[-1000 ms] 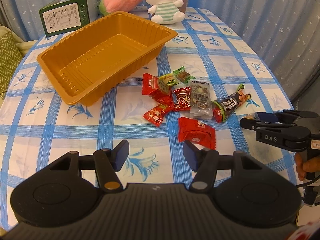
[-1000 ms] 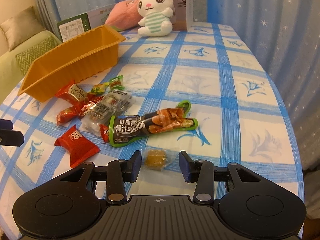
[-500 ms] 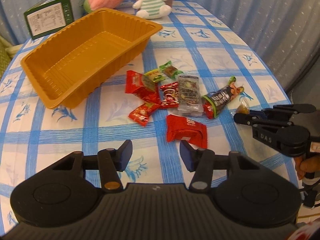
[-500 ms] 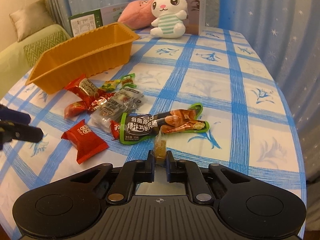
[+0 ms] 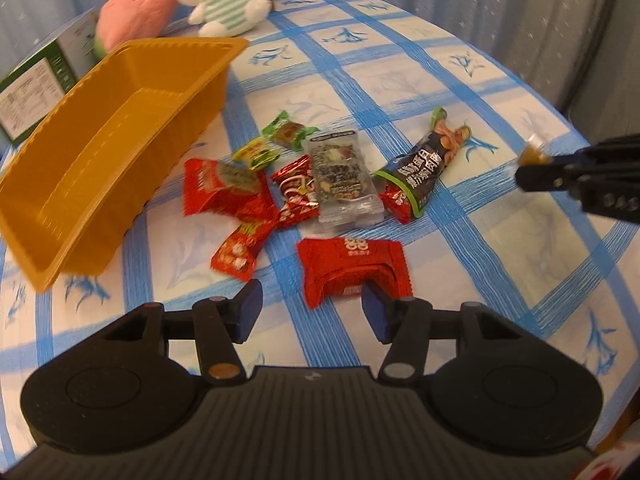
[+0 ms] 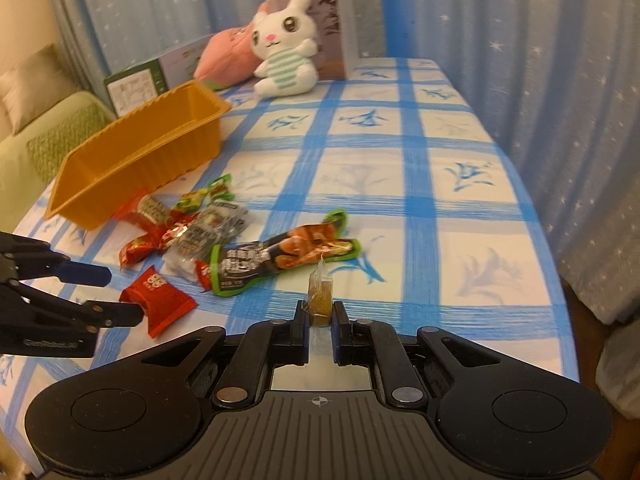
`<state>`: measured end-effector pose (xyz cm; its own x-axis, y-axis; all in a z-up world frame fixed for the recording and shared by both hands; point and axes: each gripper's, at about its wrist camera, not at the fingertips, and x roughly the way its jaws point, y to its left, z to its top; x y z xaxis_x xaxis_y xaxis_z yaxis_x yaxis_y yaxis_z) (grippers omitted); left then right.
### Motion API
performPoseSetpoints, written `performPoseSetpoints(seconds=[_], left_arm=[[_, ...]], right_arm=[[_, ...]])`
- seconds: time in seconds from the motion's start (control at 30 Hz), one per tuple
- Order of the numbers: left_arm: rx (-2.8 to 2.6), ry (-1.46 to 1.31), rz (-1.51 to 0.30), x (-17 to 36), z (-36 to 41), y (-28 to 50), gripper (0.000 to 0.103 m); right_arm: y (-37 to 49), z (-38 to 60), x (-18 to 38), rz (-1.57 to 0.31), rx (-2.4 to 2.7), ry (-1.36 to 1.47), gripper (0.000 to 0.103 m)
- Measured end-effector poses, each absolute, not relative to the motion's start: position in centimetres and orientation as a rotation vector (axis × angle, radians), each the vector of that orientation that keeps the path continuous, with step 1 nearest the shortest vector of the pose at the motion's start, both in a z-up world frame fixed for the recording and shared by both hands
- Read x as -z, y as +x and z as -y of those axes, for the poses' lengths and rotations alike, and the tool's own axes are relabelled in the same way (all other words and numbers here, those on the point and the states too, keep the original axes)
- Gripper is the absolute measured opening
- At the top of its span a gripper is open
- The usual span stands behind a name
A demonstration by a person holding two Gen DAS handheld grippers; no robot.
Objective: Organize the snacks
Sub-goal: 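Grasp the red candy packet with the left gripper while the right gripper holds the amber candy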
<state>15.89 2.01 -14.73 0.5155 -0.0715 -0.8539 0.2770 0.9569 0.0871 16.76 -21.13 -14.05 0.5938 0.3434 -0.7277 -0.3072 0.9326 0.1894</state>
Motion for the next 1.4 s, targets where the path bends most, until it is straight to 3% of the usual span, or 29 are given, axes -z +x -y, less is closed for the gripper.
performPoseSetpoints(seconds=[0.2,0.47,0.63,0.8,1.0,1.4], left_arm=[[0.278,0.285,-0.985,14.8,-0.6,16.9,0.058],[0.373,0.326,-0.981,15.0,1.2,18.0,0.057],[0.424,0.305,-1.018,15.3,2.0,18.8,0.050],[0.450,0.264,-1.040,15.5,2.0,18.8,0.029],[0.433,0.233,-1.027,14.9,1.5,18.3,0.025],[0.329,0.104,-0.923,9.5,-3.4,15.7,0.024]], right_arm=[[16.4,22.6,13.7,-0.857,-0.323,0.088,0.011],[15.9,23.8,13.3,-0.860,-0.264,0.129,0.011],[15.6,24.4,13.3,-0.866,-0.234,0.144,0.011],[15.2,24.7,13.1,-0.865,-0.214,0.153,0.011],[15.1,24.2,13.0,-0.869,-0.220,0.152,0.011],[16.4,19.9,11.3,-0.849,-0.356,0.113,0.011]])
